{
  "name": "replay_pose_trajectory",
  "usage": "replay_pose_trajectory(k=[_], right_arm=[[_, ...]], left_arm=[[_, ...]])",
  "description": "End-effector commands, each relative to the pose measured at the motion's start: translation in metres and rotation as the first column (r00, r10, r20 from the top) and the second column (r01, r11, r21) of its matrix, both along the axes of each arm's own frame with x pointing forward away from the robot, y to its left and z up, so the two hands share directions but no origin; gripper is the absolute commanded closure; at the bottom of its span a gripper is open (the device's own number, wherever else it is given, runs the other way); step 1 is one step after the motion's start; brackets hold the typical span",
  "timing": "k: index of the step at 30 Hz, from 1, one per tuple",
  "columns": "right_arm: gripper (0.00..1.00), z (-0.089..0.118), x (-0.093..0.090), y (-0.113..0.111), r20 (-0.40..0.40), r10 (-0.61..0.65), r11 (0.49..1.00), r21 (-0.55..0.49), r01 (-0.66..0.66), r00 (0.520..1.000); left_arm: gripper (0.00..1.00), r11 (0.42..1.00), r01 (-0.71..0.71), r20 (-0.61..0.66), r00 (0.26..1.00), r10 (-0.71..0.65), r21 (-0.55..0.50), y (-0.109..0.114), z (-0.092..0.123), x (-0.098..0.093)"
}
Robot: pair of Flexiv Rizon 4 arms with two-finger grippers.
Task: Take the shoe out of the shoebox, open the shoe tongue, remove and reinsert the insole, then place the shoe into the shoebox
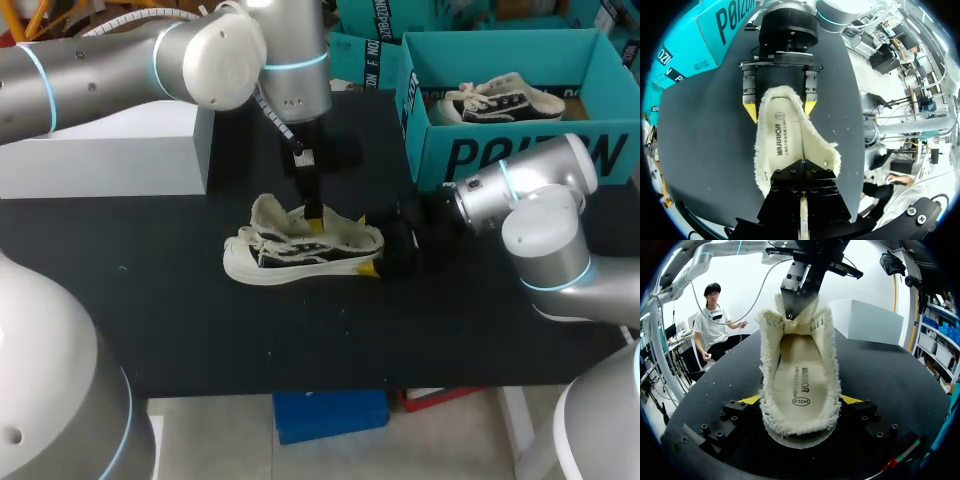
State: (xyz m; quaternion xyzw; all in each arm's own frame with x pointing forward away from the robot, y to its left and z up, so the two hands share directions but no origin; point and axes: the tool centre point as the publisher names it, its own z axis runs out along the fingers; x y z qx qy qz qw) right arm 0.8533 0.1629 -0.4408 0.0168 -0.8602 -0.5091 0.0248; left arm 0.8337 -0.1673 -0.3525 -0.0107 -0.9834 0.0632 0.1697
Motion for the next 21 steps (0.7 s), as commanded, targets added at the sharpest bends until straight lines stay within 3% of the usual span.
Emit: replay_pose_trajectory(k=[1, 21], right_arm=[[1.0, -0.004, 0.001, 0.001, -0.002, 0.0, 1.0, -0.002, 0.0, 1.0], [1.0, -0.004, 0.001, 0.001, -0.002, 0.0, 1.0, -0.002, 0.0, 1.0]], left_arm=[[1.0, 1.0, 0.002, -0.015, 1.0, -0.002, -0.004, -0.002, -0.011, 0.0], [1.0, 1.0, 0.01, -0.053, 0.999, -0.009, 0.029, 0.007, -0.029, -0.018]])
